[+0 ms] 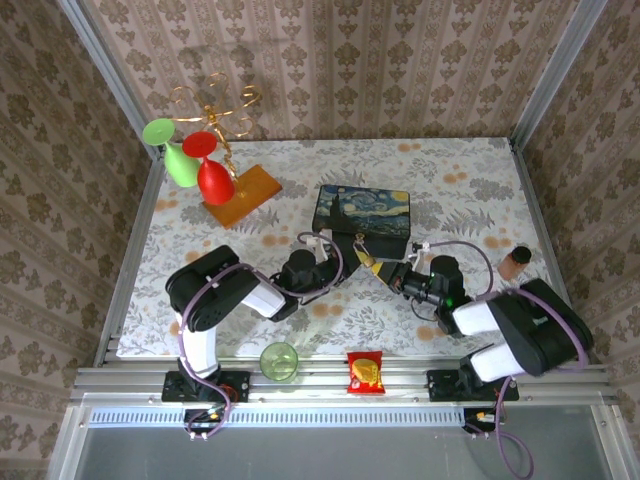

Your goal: Unlock the padlock with the key

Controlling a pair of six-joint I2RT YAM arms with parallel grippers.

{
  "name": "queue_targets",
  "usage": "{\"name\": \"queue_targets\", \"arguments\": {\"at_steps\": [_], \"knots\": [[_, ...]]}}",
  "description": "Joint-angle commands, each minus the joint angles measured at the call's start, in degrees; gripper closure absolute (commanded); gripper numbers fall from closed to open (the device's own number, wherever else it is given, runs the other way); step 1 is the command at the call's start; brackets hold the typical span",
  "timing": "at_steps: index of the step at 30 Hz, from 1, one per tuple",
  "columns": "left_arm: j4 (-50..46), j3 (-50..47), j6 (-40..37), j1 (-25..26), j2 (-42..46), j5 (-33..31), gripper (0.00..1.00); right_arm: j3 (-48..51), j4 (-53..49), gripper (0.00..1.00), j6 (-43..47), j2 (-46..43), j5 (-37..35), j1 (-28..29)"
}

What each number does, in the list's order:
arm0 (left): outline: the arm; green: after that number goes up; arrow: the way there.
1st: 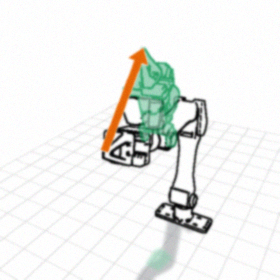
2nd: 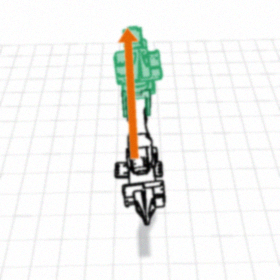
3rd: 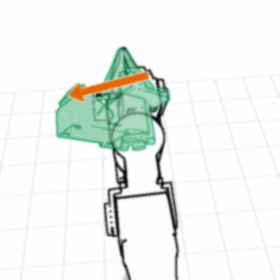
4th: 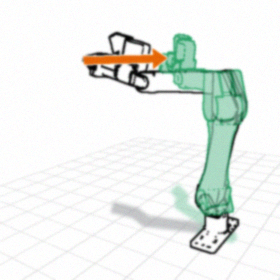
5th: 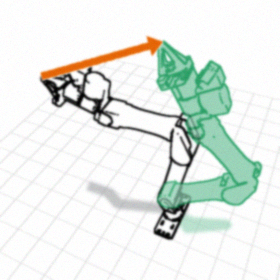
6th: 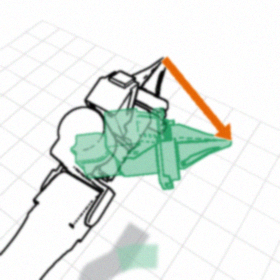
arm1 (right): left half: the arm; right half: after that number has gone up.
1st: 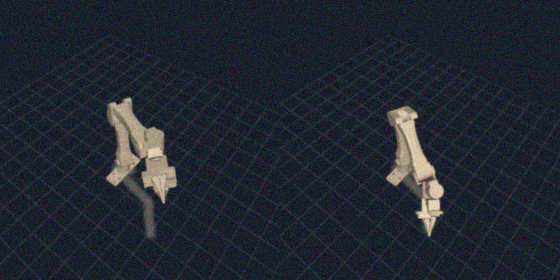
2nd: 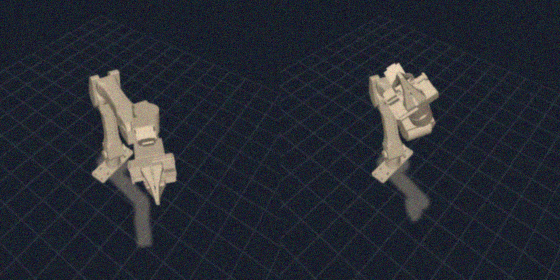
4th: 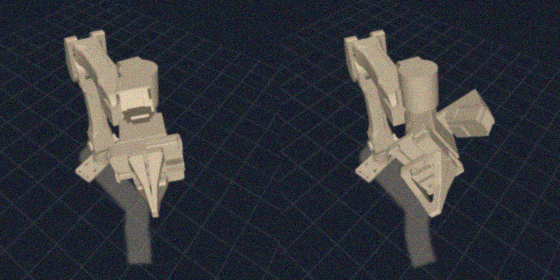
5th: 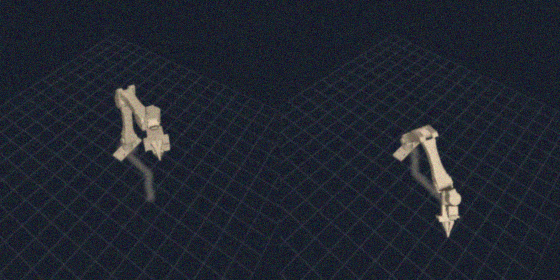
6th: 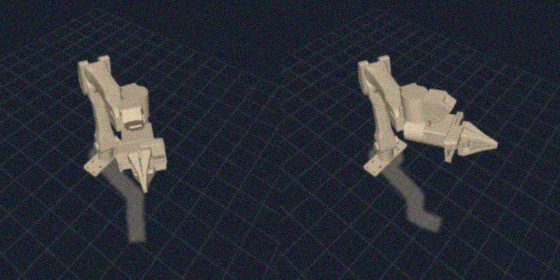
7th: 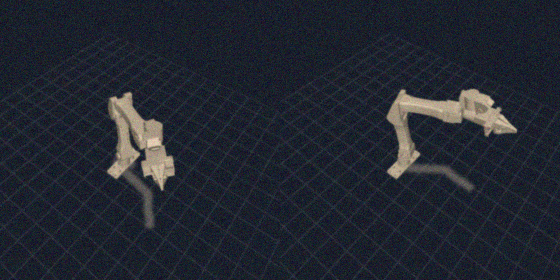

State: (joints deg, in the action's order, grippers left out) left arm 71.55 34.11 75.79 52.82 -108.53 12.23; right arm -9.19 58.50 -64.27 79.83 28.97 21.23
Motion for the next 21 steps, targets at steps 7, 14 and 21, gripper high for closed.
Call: {"name": "queue_targets", "arguments": {"at_steps": [7,14,21], "knots": [[2.4,2.8,0.4,5.4,-5.2,2.0,1.00,-3.5,-24.7,1.00,15.2,-14.2,-7.9,4.4],[2.5,3.8,0.9,7.0,-7.5,1.4,1.00,-3.3,-28.9,1.00,20.3,-13.8,-12.9,6.5],[2.4,2.7,1.1,7.3,-8.8,-0.1,0.93,-4.7,-30.7,1.00,22.4,-12.3,-12.6,7.6]]}}
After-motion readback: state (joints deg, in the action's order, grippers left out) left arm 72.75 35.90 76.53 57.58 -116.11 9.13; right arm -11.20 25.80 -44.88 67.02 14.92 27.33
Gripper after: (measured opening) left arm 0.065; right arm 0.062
